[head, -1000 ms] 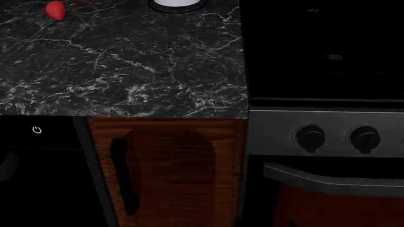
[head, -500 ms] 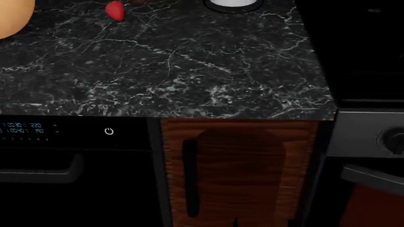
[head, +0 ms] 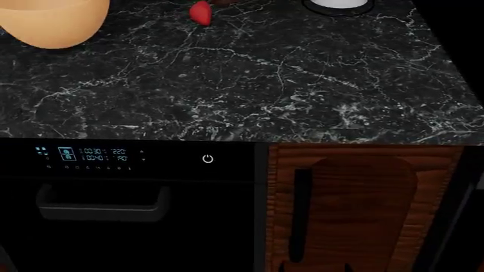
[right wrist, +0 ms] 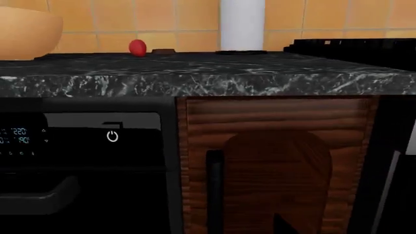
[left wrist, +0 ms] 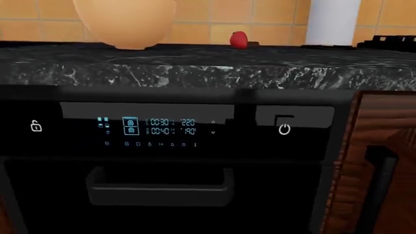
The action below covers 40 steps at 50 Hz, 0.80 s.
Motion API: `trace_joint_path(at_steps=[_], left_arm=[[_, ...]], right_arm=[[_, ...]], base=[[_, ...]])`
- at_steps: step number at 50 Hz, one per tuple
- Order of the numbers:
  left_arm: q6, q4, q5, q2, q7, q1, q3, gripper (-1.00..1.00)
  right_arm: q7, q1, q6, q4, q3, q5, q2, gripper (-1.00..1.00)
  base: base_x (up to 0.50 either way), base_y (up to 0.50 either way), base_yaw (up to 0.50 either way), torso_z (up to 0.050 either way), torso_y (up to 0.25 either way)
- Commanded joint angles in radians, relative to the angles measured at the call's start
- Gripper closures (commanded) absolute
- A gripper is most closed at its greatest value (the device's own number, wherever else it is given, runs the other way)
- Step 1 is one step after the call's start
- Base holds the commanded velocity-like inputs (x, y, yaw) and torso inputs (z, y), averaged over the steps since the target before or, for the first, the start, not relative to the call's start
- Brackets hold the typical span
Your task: Open the dishwasher door
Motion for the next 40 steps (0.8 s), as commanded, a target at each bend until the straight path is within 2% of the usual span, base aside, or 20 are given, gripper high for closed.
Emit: trace_joint_path(at_steps=[1,9,10,40], left_arm=[[0.008,0.003,-0.010,-0.007,-0.007,0.004,0.010,-1.00],[-0.044,0.000,-0.041,-0.003,-0.034,-0.015,-0.007,-1.00],[-0.079,0.010,-0.045,-0.006,-0.039,-0.019,-0.005,-1.00],[-0.061,0.034,-0.046,-0.030,-0.050,-0.004,0.031,-1.00]], right_arm=[[0.009,-0.001,0.001,-0.009,-0.006,0.021,0.011,-1.00],[0.018,0.001,0.002,-0.016,-0.011,0.028,0.018,-1.00],[0.020,0.001,0.006,-0.020,-0.012,0.028,0.019,-1.00],[0.057,-0.006,-0.003,-0.025,-0.029,0.037,0.037,-1.00]], base=[[0.00,0.00,0.00,0.000,0.000],[0.00,0.00,0.00,-0.003,0.000],[0.00,0.00,0.00,-0.050,0.000],[0.00,0.00,0.00,-0.050,0.000]])
